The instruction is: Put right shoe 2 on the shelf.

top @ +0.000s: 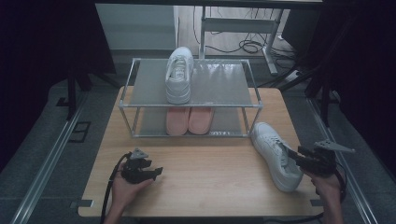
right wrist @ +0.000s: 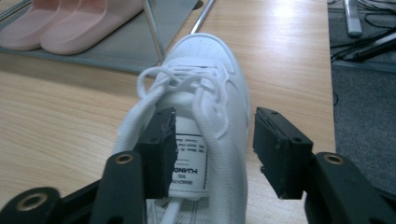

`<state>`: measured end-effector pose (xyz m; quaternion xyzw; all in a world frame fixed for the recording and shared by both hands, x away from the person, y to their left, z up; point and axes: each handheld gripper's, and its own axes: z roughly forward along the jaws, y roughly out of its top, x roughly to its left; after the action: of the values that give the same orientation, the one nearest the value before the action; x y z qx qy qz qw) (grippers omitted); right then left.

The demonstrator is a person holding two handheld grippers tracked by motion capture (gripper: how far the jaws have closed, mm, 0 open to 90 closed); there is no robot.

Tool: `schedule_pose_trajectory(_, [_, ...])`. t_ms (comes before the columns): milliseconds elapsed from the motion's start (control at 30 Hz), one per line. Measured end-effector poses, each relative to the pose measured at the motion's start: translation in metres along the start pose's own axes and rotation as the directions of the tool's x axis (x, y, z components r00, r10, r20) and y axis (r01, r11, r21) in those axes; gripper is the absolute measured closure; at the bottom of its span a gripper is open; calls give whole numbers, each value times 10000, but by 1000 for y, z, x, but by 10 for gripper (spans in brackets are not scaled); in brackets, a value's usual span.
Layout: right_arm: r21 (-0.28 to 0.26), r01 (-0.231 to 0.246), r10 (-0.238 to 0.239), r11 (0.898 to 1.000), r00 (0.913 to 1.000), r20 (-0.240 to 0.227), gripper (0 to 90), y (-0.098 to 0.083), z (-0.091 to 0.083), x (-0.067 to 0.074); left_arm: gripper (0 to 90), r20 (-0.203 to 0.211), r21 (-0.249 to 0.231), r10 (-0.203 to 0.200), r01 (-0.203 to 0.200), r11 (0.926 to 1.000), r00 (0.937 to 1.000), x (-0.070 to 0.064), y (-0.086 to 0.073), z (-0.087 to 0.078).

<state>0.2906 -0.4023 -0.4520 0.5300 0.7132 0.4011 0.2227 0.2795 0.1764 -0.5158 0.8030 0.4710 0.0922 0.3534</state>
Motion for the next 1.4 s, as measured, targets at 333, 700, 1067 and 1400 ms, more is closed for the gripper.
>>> schedule_pose_trajectory(333, [631,-16,5,9980,9998,176,453,0,19,-5,409,7,134,44,-44,9999,10000,-1,0,3])
schedule_pose_trajectory(700, [1716,420,-551,9843,9959,723,733,4,45,-4,410,-40,112,-12,12,9999,10000,0,-1,2])
schedule_pose_trajectory(1067, [1217,228,-324,9923,9965,775,811,2,43,-3,410,-58,72,-5,6,10000,10000,0,0,0])
schedule_pose_trajectory(1400, [628,-199,173,9978,9990,424,814,-1,35,-4,410,-73,9,-64,64,10000,10000,2,0,-1])
